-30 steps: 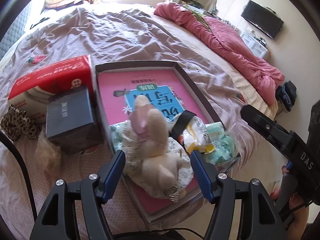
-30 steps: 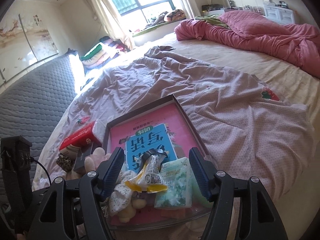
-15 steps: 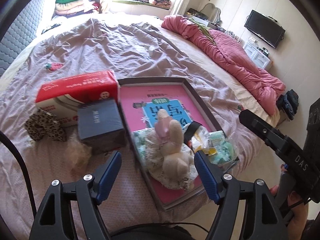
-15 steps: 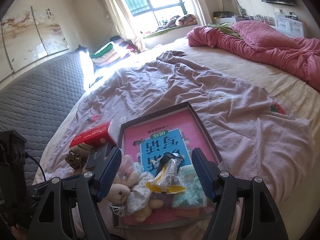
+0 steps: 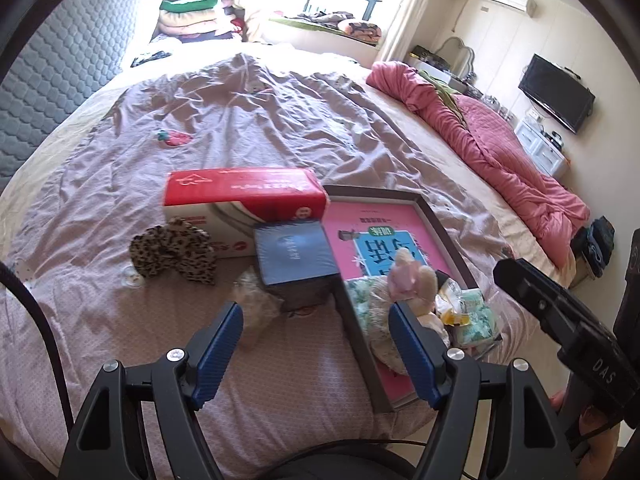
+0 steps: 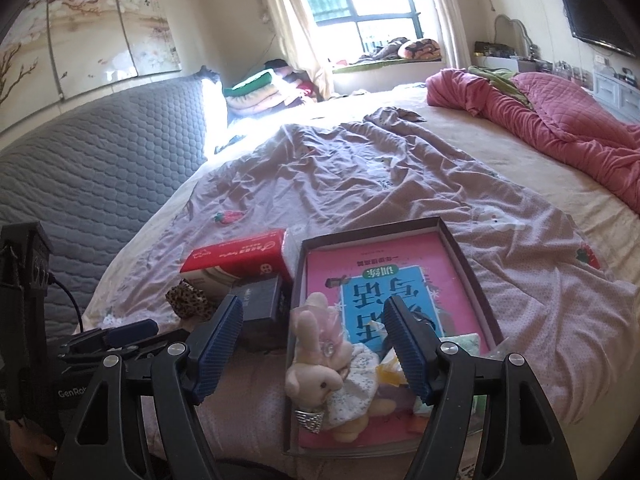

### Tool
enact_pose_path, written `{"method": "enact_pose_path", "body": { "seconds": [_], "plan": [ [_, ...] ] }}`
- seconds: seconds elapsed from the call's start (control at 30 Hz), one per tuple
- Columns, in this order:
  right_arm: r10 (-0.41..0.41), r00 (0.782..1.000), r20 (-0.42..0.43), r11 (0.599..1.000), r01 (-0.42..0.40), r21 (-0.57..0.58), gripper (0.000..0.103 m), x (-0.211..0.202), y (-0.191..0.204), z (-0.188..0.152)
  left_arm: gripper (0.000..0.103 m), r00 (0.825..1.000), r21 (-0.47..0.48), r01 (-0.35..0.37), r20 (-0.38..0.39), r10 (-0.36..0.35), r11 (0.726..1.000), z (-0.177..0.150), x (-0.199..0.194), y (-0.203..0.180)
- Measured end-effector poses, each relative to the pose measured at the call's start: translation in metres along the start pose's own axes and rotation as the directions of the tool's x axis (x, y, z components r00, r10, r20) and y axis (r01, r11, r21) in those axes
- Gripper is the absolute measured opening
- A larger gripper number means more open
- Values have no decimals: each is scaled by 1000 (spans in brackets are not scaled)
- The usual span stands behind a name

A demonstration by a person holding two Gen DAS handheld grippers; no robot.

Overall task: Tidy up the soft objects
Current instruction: 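Move both tools back toward the remaining items beside the tray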

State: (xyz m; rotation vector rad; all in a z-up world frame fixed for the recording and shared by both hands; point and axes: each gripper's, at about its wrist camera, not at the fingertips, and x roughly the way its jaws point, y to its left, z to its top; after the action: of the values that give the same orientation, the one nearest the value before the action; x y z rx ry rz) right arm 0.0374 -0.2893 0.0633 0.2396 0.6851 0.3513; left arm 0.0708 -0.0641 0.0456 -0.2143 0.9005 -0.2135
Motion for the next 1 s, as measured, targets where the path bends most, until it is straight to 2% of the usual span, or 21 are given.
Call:
{"method": "enact_pose_path", "body": {
  "seconds": [0.27,0.57,0.77,0.9,1.0],
  "plan": [
    [43,998,-39,996,-46,-73,74,11,39,-6,75,999,-55,-33,37,35,998,0,-23,37],
    [93,988,-125,984,-111,-142,74,40,88,-23,75,992,-169,-99,58,110,981,-3,-35,103],
    [111,971,-210,986,-134,-100,74,80,112,-45,75,993,-229,-90,56,105,969,-9,-28,132],
    [126,959,-255,991,-134,-15,74,108,114,-58,75,995,-238,-70,49,84,969,-10,-14,139],
    [93,962,-256,994,-103,-25,74,119,115,-62,75,996,-243,-65,40,77,968,-8,1,144]
  ]
}}
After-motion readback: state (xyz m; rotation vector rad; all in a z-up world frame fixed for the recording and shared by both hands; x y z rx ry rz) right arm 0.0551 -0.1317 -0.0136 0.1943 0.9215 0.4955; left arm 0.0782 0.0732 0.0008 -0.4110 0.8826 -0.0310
